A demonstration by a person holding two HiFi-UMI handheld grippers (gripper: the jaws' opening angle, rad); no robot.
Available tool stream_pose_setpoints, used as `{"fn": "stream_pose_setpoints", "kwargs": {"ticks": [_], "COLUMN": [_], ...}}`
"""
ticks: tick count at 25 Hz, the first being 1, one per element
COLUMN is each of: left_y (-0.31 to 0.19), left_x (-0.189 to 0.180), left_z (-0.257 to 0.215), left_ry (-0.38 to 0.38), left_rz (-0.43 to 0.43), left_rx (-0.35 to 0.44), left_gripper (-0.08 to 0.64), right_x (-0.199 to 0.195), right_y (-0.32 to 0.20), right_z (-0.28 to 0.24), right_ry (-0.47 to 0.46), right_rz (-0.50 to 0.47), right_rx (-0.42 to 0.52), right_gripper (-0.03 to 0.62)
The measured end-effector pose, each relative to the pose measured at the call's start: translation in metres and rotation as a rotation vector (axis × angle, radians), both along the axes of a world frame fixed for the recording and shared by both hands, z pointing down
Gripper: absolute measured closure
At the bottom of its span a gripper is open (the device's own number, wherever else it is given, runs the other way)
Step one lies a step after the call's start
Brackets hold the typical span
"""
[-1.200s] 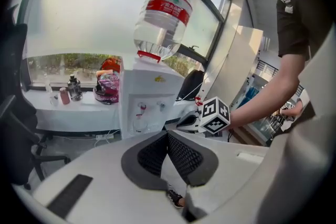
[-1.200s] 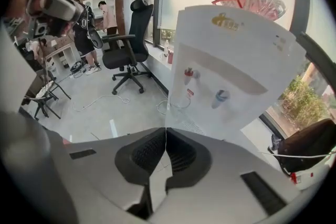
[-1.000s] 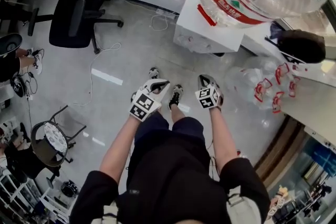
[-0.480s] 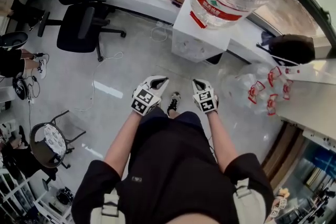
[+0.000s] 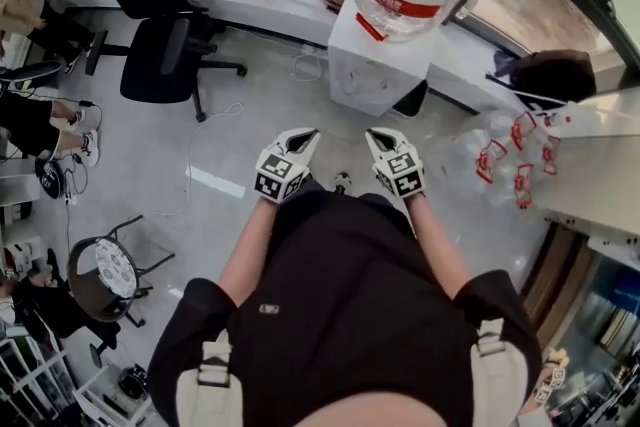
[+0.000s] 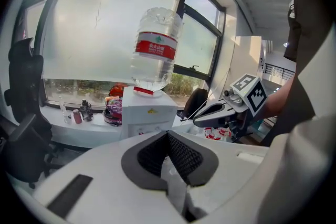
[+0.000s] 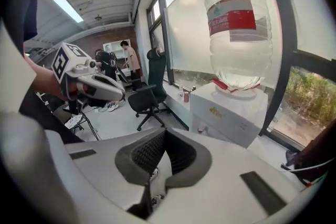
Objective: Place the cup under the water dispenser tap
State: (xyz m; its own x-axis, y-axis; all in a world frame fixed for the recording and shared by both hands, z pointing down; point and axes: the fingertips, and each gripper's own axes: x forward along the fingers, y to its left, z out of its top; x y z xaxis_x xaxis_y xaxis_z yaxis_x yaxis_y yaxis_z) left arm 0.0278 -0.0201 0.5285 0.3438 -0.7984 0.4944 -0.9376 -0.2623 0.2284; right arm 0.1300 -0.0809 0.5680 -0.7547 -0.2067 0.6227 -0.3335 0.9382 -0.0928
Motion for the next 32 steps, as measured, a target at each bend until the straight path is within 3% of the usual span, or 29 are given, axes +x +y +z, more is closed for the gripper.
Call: {"fn": "stream_pose_setpoints", "kwargs": {"ticks": [10, 17, 32], "left_y": [0.006, 0.008, 0.007], "left_x": [0.026, 0.036, 0.039], "left_z": [-0.005, -0.010, -0.016], "left_ry": [-0.022, -0.038, -0.052], "left_rz": [0.010, 0.029, 0.048], "left_rx": [0.009, -0.004, -0.002], "left_gripper": [0.560, 0.560, 0.560], "right_x": [0.016, 0.026, 0.031], "right_y": [0.003, 0.010, 0.005], "right_z": [-0.028, -0.019, -0.014], "right_ry": [-0.058, -0.041, -0.040], "right_rz": [-0.028, -0.065, -0.043], "right_rx": [0.080, 0.091, 0.084], "right_gripper": [0.598, 0.598, 0.598]}}
